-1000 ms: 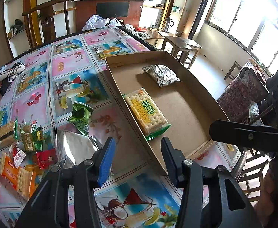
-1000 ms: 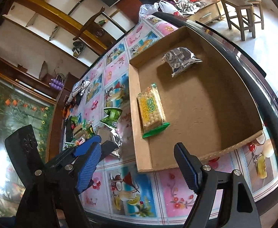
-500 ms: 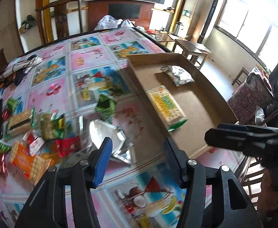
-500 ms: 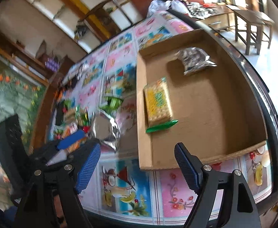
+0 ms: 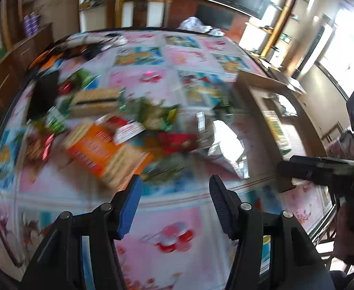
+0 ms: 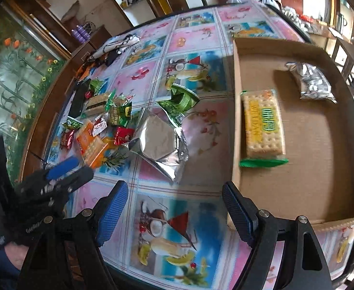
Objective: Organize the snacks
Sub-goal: 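Move both open tools back from the box to the snack pile, then grasp another silver foil bag with the right tool while the left tool grasps the orange cracker pack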
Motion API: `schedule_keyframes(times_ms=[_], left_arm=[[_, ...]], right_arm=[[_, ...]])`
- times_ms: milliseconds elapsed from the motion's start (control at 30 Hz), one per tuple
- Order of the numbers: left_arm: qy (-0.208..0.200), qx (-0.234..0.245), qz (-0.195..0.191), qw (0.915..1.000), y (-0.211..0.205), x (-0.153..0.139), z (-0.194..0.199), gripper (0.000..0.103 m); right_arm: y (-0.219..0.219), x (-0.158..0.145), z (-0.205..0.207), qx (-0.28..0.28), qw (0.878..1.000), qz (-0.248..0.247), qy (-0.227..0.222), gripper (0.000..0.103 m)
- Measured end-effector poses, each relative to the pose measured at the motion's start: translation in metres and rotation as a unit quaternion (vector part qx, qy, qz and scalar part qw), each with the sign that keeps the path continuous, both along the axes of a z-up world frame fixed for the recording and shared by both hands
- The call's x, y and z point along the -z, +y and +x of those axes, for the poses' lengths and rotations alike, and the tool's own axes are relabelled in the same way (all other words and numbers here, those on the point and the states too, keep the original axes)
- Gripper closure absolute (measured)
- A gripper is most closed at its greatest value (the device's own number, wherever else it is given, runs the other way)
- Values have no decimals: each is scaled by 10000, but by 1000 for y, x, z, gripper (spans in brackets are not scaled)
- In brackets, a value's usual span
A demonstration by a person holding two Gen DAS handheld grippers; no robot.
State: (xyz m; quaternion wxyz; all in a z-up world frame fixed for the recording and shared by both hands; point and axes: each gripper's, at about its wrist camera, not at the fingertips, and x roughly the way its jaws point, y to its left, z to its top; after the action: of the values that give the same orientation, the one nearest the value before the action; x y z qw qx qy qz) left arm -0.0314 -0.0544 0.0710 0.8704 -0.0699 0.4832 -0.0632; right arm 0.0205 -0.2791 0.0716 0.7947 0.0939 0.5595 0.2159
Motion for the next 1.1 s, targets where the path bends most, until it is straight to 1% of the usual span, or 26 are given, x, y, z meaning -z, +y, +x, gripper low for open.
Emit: schedule_keyframes(times_ms=[33, 100, 167, 200, 233, 267, 367, 433, 500, 567, 700, 733, 867, 900, 933, 1033, 1100], left_arm=[[25, -74, -6, 10000, 6, 1, -3, 46], [48, -201, 2, 9998, 17, 3, -9, 46], [52, -297, 21, 9995, 27, 3, -15, 46], [48, -331, 33, 9994, 32, 3, -18, 46], [44, -368, 48, 9993, 36, 3, -21, 46], [44, -415, 59, 9991, 40, 3, -24, 44], [76, -545, 59, 9985, 52, 3, -31, 44], [88, -614, 74, 9980, 58, 3, -36, 44], [80, -674, 79, 9977, 63, 2, -40, 43], [89, -735, 80, 9972, 69, 3, -43, 43], [110, -811, 68, 9966, 76, 4, -45, 43], [115, -820, 58, 9966, 77, 4, -44, 43], [138, -829, 28, 9965, 79, 6, -41, 42], [148, -828, 16, 9965, 79, 7, -41, 42], [157, -822, 1, 9965, 79, 7, -40, 42], [183, -773, -24, 9968, 77, 9, -37, 42], [185, -745, -18, 9970, 77, 9, -36, 42]], right_arm=[[3, 1, 4, -19, 9999, 90, 47, 20], [13, 0, 11, -174, 9998, 93, -41, 20], [28, 1, 18, -544, 9983, -134, -183, 20], [33, 1, 22, -608, 9974, -283, -260, 20], [35, 1, 27, -620, 9972, -296, -305, 20], [38, 1, 35, -655, 9972, -192, -302, 20], [40, 6, 59, -542, 9984, 17, -166, 20], [42, 15, 78, -457, 9987, 209, -35, 20], [44, 21, 89, -308, 9994, 168, -41, 20], [49, 28, 93, -382, 9989, 283, 12, 20], [59, 37, 81, -619, 9967, 451, 256, 20], [64, 37, 75, -715, 9964, 376, 238, 20], [82, 37, 41, -1349, 9899, 312, 313, 19], [87, 37, 33, -1497, 9880, 239, 283, 19], [91, 35, 27, -1621, 9866, 82, 156, 19], [101, 27, 21, -1785, 9822, -481, -326, 20], [103, 27, 25, -1809, 9816, -513, -339, 20]])
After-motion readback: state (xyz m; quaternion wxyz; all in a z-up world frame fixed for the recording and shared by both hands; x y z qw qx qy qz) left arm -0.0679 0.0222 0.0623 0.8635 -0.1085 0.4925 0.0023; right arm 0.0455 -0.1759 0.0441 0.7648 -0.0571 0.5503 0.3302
